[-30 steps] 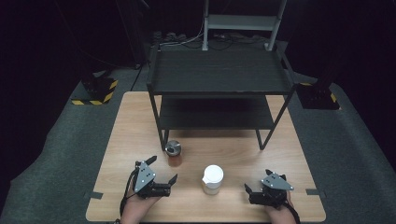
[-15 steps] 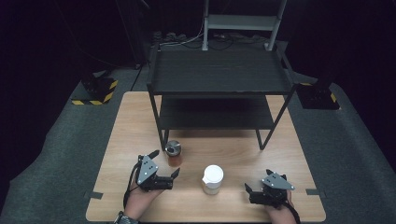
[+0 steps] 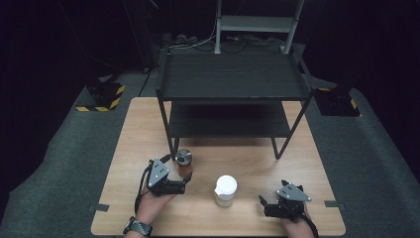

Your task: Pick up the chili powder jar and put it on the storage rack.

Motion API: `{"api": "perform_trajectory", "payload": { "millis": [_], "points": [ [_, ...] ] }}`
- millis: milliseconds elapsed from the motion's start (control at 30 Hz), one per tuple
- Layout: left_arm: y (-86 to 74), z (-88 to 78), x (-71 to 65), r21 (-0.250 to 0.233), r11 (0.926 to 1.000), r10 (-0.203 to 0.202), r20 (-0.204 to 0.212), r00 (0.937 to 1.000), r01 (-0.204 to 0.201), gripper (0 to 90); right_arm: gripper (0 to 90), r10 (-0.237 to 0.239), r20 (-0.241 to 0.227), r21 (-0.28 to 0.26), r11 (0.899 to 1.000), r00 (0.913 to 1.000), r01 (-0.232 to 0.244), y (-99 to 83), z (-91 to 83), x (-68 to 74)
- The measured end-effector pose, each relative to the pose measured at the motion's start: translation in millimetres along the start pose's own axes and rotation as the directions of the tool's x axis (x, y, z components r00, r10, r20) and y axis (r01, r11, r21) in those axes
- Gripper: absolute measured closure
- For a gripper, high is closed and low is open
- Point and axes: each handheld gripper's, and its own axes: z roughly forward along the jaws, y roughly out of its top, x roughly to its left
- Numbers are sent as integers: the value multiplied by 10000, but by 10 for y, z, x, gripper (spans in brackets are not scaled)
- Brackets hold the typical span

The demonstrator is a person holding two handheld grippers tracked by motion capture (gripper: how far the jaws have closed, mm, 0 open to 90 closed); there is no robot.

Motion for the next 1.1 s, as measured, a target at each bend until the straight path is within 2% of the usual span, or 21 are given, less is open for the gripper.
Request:
{"api": "perform_trajectory", "payload": {
  "millis": [300, 733, 900, 1100],
  "points": [
    [-34, 95, 82, -119, 9995, -298, 35, 9996, 298, 5, 0, 5, 6, 37, 10000, 10000, -5, 6, 2, 0],
    [-10, 206, 145, 71, 9982, -590, 69, 9982, 590, 11, 0, 21, -45, 25, 10000, 10000, -21, 4, 3, -10],
    [3, 234, 151, 160, 9980, -619, 26, 9981, 618, 12, 0, 31, -41, 21, 10000, 10000, -31, 4, 2, -10],
    [0, 273, 140, 179, 9989, -443, -54, 9990, 443, 41, 0, 21, -49, 26, 10000, 10000, -21, 4, 2, -12]
  ]
}}
